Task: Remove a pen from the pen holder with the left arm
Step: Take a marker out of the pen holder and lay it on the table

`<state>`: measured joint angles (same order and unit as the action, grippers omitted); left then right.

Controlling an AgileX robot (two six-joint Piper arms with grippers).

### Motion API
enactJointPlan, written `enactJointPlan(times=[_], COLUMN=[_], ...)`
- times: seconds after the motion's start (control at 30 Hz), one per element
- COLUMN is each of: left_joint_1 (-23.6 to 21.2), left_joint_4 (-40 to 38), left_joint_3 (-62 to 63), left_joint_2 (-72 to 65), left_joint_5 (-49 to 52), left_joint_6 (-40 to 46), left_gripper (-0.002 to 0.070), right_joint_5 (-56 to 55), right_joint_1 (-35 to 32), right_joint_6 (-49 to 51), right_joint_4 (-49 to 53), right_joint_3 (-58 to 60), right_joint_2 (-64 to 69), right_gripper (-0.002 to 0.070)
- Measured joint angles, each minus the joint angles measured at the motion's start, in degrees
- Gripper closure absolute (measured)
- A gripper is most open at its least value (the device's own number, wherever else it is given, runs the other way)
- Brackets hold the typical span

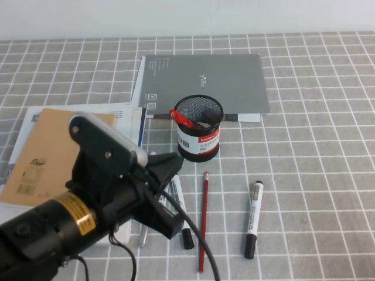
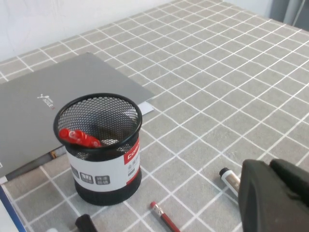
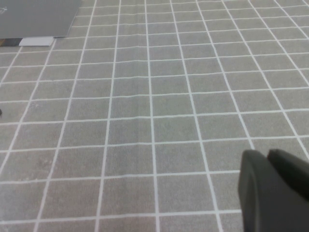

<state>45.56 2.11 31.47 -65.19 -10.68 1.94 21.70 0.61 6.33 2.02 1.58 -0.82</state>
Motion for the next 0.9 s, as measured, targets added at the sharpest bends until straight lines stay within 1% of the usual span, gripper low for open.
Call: enactJointPlan(times=[0.13, 0.37, 0.57, 0.63, 0.8, 0.9], left_joint_1=[0.0, 0.0, -2.2, -3.2, -6.7, -10.6], left_joint_4=[0.0, 0.0, -0.2, -1.6, -8.9, -10.8], left_joint_3=[-0.7, -0.7, -1.2, -2.9, -11.2, -18.2], left_joint_2=[0.4, -2.7, -3.6, -2.2, 6.5, 15.0], left_joint_5=[-0.2, -0.2, -1.0, -1.8, -3.4, -3.5], left_joint_6=[-0.1, 0.1, 1.7, 1.9, 2.3, 4.3], left_gripper=[0.0677, 0.0678, 0.0678, 0.0678, 0.0678, 0.0678], right_joint_5=[0.0, 0.0, 0.0, 0.0, 0.0, 0.0], right_joint_1=[0.0, 0.0, 0.0, 0.0, 0.0, 0.0], right_joint_6=[0.0, 0.0, 0.0, 0.0, 0.0, 0.0], right_joint_4=[0.0, 0.0, 0.0, 0.0, -0.1, -0.1], right_joint_3=[0.0, 0.0, 0.0, 0.0, 0.0, 0.0], right_joint_2=[0.0, 0.0, 0.0, 0.0, 0.0, 0.0], right_gripper=[0.0689, 0.0689, 0.0689, 0.0689, 0.0689, 0.0689])
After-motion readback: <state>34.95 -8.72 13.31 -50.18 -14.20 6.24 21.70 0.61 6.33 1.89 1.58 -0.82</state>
